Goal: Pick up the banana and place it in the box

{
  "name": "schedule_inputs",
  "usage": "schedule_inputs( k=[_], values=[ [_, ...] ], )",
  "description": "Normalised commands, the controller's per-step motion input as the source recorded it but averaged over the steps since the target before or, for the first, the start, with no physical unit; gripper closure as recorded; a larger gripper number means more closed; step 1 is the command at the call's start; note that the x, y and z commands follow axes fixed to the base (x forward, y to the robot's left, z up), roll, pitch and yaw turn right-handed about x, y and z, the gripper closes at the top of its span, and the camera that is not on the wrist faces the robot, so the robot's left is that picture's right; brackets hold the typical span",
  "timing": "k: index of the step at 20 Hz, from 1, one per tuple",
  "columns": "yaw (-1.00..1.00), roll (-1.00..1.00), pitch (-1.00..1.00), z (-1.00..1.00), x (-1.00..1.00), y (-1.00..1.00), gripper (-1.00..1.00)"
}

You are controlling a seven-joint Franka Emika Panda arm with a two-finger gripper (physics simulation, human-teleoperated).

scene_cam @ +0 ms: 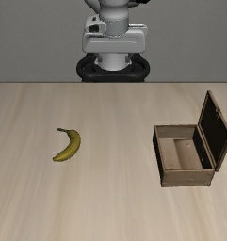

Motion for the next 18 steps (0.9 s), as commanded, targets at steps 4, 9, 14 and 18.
schedule_inputs(
  k=[4, 9, 14, 18],
  values=[
    [0.00, 0.00, 0.00, 0.00, 0.00, -1.00, -1.00],
    [0.00, 0.00, 0.00, 0.00, 0.00, -1.00, -1.00],
    [0.00, 0.00, 0.00, 0.00, 0.60, -0.40, -1.00],
    [0.00, 0.00, 0.00, 0.00, 1.00, 0.00, -1.00]
  ],
)
